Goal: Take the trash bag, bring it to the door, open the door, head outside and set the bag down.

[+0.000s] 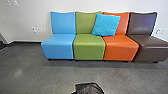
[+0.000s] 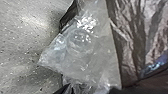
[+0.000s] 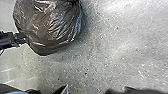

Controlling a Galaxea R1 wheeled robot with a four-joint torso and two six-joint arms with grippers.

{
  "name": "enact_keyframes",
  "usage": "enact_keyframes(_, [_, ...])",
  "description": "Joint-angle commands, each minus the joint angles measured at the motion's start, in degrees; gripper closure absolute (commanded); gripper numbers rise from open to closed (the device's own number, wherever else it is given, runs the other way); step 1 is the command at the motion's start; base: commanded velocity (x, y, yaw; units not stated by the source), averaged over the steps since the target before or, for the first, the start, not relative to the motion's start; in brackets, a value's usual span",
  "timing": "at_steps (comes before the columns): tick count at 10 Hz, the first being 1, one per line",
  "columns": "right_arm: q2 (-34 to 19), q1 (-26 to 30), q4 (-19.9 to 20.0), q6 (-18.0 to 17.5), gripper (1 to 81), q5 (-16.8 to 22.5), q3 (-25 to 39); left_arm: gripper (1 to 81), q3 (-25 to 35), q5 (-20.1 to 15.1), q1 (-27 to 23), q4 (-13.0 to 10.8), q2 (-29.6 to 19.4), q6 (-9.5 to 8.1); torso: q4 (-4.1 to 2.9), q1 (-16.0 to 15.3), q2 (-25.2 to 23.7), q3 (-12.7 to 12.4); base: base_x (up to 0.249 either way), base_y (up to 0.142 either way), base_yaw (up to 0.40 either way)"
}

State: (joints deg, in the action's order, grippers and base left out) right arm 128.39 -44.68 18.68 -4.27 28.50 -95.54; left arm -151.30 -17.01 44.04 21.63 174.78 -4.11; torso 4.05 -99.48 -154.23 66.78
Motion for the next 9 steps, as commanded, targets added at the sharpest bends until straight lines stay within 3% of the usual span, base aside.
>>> enact_keyframes(1, [-2.32,5.51,1.80,-0.04,1.0,3.40,0.45,1.0,0.39,-2.24,-7.69,0.52,1.02,0.42,-0.06,0.00,0.00,5.07,0.000,0.000,0.000])
enact_keyframes(3, [-2.32,5.51,1.89,-0.04,1.0,3.31,0.71,1.0,0.39,-2.07,-7.96,0.52,0.84,0.42,0.53,0.00,-0.02,5.35,0.000,0.000,0.000])
enact_keyframes(4, [-2.41,5.51,1.80,-0.04,1.0,3.40,0.71,1.0,-0.05,-1.80,-7.87,0.43,0.84,0.42,0.55,0.00,-0.02,2.60,0.000,0.000,0.000])
enact_keyframes(5, [-2.50,5.51,1.89,-0.04,1.0,3.40,0.80,1.0,-0.23,-1.71,-7.96,0.43,1.02,0.42,0.55,0.00,-0.02,4.15,0.000,0.000,0.000])
enact_keyframes(9, [-2.50,5.51,1.80,-0.04,1.0,3.40,0.71,1.0,-0.23,-1.80,-7.96,-0.09,0.40,0.59,0.55,-0.05,-0.02,5.05,0.000,0.000,0.000])
